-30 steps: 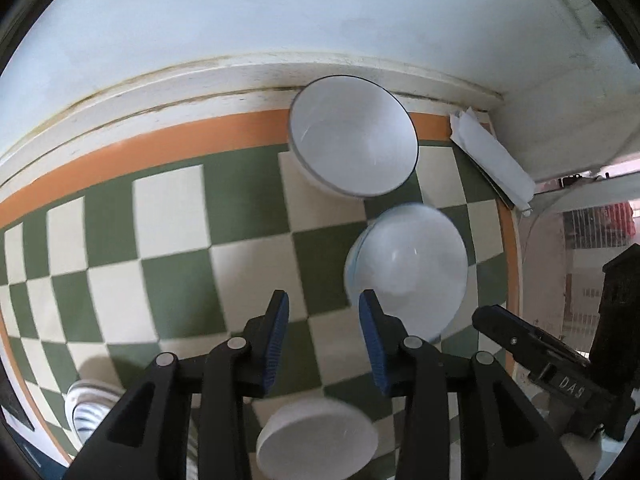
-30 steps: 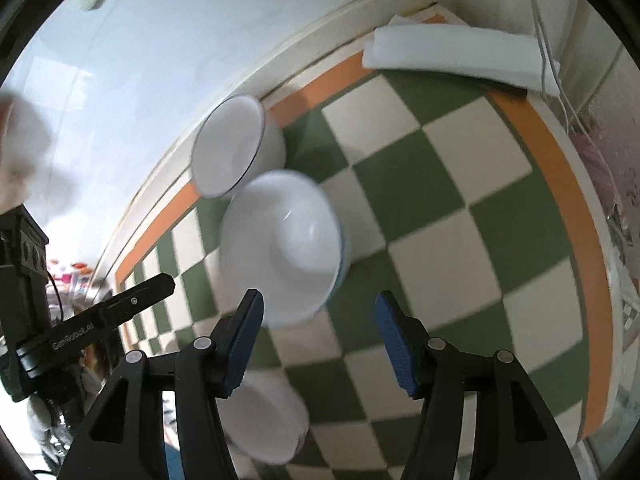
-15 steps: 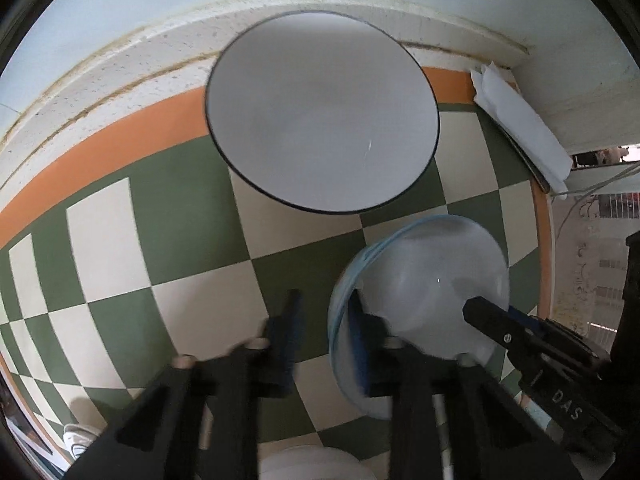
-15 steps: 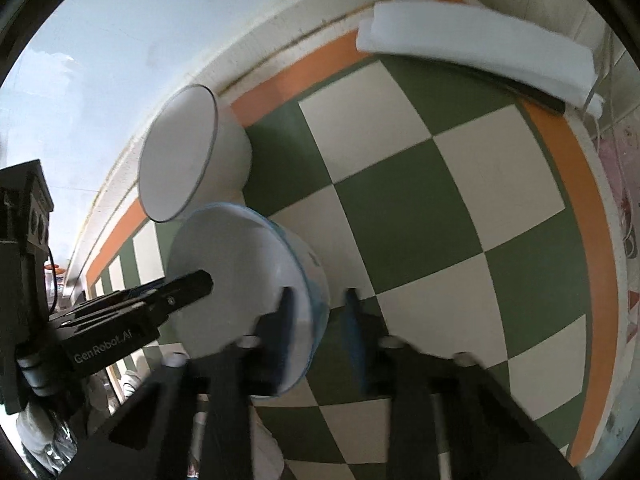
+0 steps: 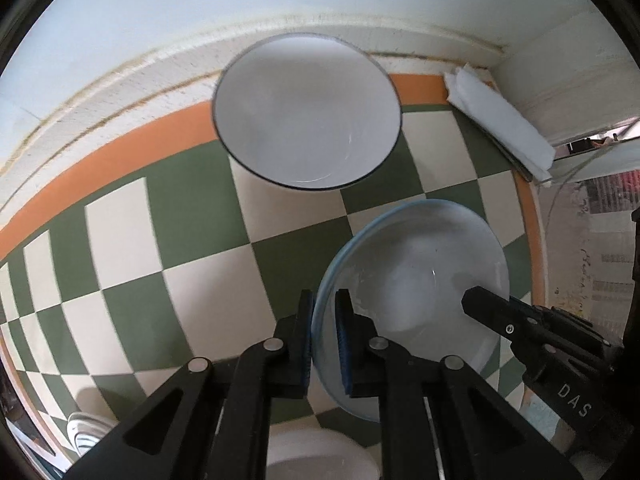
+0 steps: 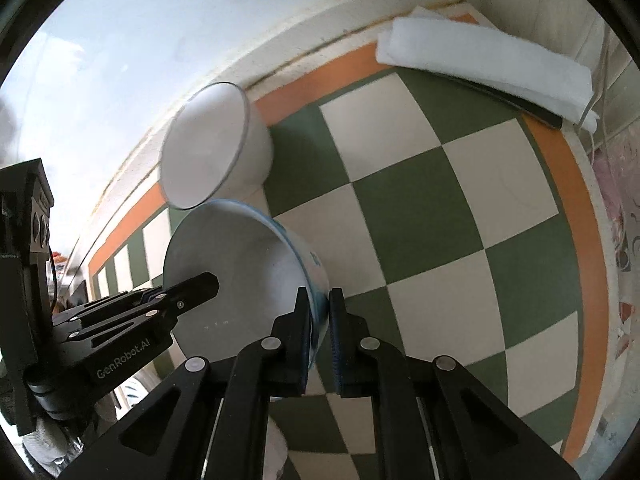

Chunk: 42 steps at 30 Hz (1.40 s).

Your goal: Organize plates and bowls

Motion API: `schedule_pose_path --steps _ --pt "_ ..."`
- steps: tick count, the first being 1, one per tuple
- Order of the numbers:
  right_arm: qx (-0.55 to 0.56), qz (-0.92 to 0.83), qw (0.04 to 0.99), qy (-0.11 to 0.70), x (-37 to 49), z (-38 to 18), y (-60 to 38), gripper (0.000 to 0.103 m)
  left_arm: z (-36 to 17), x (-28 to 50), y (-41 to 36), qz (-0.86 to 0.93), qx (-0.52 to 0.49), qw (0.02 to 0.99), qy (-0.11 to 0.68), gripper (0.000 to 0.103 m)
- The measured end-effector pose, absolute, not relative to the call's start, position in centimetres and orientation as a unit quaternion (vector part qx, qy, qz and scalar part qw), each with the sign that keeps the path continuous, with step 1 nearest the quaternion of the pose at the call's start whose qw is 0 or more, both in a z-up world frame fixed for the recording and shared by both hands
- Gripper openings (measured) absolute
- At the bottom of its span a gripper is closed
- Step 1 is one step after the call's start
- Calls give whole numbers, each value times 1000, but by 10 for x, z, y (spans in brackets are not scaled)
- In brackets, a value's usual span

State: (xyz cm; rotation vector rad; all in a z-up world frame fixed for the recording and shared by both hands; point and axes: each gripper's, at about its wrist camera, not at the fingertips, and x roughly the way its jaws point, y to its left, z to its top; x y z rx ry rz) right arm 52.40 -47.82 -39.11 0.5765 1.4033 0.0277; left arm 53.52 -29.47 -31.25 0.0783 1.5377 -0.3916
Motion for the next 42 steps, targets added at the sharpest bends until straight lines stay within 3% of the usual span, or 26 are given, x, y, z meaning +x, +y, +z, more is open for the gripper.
schedule_pose_path --steps 11,19,42 --pt "247 52 751 610 481 -322 -450 10 -242 483 -258 -179 37 739 648 9" --pt "233 74 754 609 435 -295 -421 10 -228 445 -228 -174 36 736 653 9" --pt "225 78 699 674 387 -368 -382 10 -294 400 -210 -137 86 696 699 9"
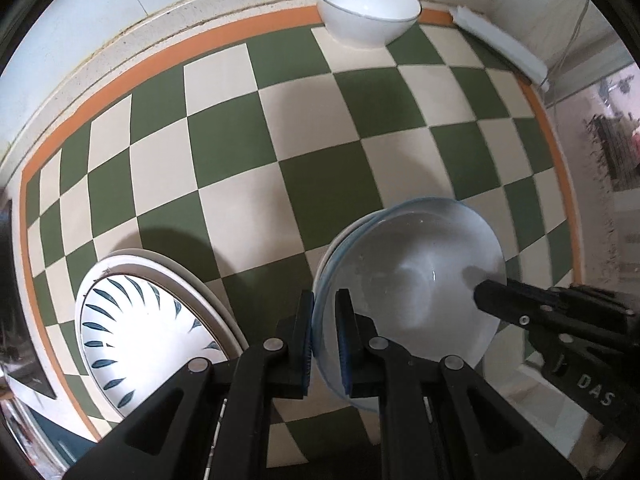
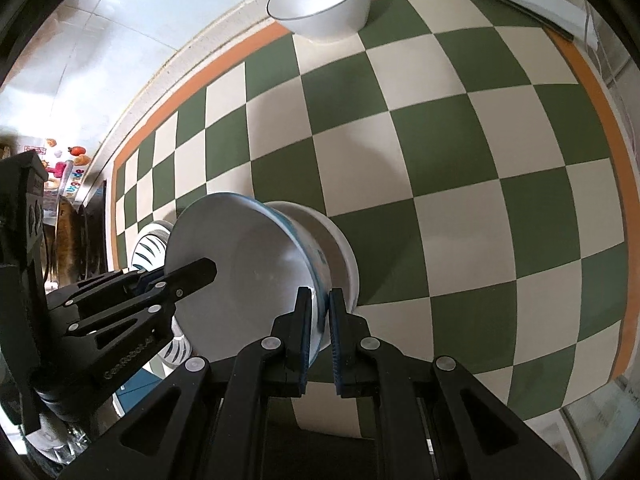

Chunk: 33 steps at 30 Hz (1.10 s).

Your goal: Organize plates and bowls

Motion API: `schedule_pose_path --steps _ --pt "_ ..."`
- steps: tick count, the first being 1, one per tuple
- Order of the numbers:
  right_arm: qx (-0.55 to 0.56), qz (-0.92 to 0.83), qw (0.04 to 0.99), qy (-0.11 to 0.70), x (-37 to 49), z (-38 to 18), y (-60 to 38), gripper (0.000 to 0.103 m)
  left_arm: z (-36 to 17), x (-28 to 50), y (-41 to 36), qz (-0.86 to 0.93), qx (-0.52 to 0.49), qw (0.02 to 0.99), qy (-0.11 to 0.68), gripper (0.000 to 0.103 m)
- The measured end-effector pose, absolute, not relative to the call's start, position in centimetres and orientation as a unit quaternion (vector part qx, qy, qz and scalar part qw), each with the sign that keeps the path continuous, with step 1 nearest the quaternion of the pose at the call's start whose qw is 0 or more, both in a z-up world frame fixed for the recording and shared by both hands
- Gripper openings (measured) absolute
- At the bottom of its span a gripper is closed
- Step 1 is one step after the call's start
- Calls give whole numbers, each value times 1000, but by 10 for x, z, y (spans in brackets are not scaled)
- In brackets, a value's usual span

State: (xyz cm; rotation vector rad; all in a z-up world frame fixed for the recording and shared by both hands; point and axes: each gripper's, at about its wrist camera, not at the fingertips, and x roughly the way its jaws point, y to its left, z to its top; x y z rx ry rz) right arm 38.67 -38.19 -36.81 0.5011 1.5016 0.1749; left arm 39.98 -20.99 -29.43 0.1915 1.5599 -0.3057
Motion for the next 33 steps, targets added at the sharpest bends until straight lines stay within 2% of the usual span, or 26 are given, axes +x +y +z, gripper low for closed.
schedule_pose_path --steps 10,18,20,21,23,33 --pt "226 80 691 682 391 -376 -384 10 -302 399 -209 -129 100 686 709 9" --pt "272 100 700 652 411 -346 -415 11 -252 431 -202 -122 72 724 675 11" --pt "284 101 704 643 427 -339 -427 17 -245 449 -205 -119 56 732 669 17" --pt "288 98 708 637 437 -337 -434 27 -243 466 -208 -113 47 736 666 21" --pt "297 90 716 625 457 -334 -447 39 -243 493 -213 -108 35 739 664 21" --pt "299 64 740 599 576 -347 -487 42 -277 614 -239 -84 -17 735 672 21"
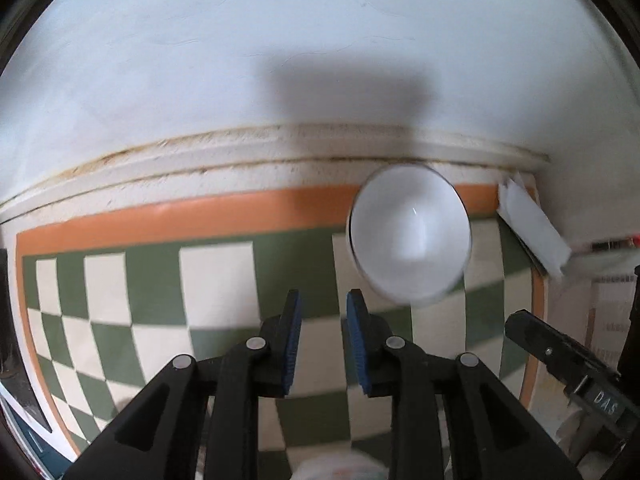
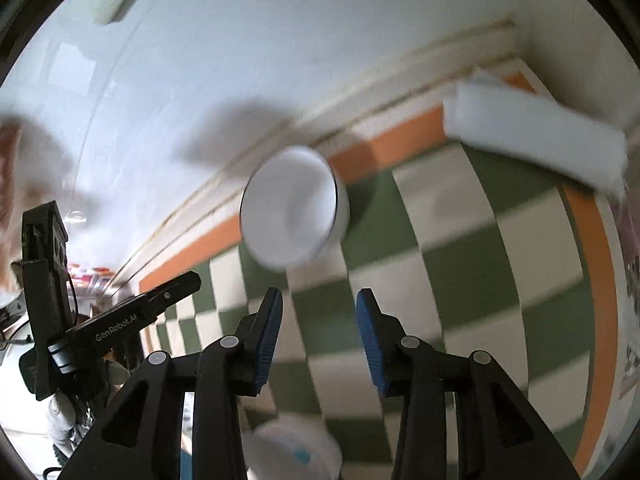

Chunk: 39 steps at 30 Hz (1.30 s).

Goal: Organize plates and bowls
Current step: 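Grasp the rim of the black-rimmed white bowl with both grippers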

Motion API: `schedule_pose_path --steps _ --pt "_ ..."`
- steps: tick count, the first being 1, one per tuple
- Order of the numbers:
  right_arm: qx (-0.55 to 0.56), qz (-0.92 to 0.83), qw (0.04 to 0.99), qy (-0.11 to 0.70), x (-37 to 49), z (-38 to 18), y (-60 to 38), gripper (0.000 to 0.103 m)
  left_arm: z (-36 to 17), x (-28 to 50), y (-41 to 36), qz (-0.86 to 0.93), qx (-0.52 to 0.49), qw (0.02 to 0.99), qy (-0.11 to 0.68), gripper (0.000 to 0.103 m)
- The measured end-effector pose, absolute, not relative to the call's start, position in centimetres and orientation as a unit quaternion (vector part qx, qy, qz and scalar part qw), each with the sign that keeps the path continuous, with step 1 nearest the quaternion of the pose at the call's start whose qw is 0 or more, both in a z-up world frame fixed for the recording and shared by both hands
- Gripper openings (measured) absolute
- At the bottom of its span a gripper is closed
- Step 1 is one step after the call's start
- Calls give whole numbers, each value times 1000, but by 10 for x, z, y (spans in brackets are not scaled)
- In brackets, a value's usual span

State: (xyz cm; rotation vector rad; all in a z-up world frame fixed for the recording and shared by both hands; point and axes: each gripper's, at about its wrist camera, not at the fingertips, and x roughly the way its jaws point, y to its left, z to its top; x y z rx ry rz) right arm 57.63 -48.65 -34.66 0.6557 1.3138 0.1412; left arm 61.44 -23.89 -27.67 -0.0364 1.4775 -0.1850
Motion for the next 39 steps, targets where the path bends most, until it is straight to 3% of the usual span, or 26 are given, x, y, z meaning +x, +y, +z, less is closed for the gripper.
schedule_pose_path --steps 14,16,17,20,21,29,39 --pt "280 51 724 628 654 -405 -483 42 -340 660 -272 -81 14 704 705 21" --pt "276 51 722 632 659 -412 -483 41 -346 661 -272 -79 12 707 703 16" --pt "274 52 723 632 660 -414 -482 39 -348 661 -272 -81 11 706 703 14" --pt "268 57 723 635 666 -418 -479 14 -350 659 -274 -88 11 708 700 9" --pt "271 58 723 633 667 -418 -478 12 -349 658 -275 -91 12 709 700 9" --pt "246 52 730 636 664 -414 -471 11 -344 642 -282 -91 10 714 695 9" --pt "242 68 740 623 627 -376 -455 10 -299 589 -269 -100 4 736 670 9"
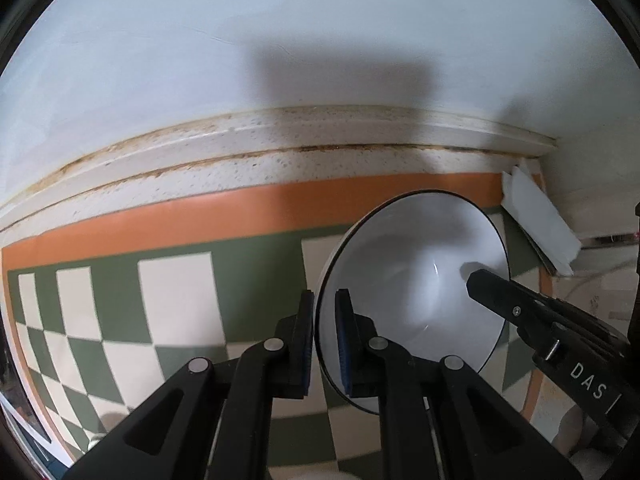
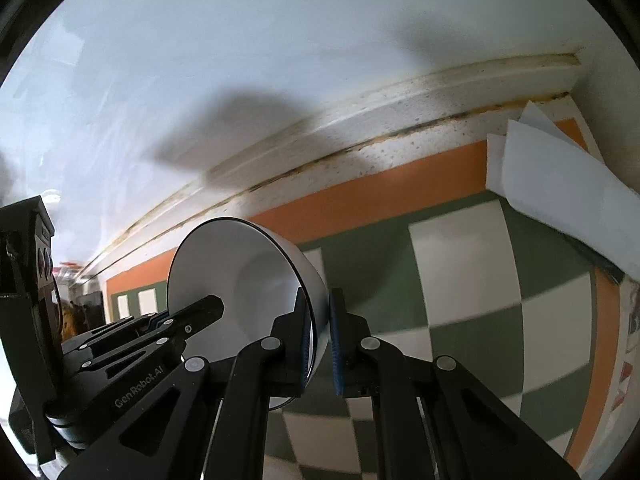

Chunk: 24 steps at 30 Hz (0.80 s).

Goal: Organize plates and bowls
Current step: 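Carry the black-rimmed bowl and lower it onto the bowl stack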

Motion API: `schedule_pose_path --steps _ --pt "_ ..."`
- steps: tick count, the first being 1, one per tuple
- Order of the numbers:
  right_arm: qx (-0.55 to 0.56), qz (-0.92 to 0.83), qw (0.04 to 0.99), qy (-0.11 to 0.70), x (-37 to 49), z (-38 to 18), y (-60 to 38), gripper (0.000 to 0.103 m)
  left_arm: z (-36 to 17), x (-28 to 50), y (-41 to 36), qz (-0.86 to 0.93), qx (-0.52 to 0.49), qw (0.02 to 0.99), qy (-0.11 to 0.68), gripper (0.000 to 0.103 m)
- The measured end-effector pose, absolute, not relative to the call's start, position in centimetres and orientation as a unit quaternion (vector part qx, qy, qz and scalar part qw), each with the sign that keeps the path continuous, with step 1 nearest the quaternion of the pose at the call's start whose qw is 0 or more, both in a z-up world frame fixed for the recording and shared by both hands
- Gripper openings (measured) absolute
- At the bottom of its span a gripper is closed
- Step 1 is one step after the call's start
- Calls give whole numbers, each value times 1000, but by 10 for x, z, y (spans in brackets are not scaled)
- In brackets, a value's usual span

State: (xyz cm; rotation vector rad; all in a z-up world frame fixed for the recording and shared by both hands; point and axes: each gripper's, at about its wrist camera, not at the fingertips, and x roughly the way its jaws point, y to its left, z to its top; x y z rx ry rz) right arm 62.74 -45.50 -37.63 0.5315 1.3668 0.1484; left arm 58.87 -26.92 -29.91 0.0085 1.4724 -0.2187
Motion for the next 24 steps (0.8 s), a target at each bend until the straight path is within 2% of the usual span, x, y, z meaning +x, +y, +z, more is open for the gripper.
schedule_pose_path --steps 12,24 --pt "227 89 757 606 539 -315 -430 10 -245 522 -239 -118 5 757 642 9" --pt "230 92 758 604 443 -298 -401 10 -239 439 -207 -126 12 756 642 9"
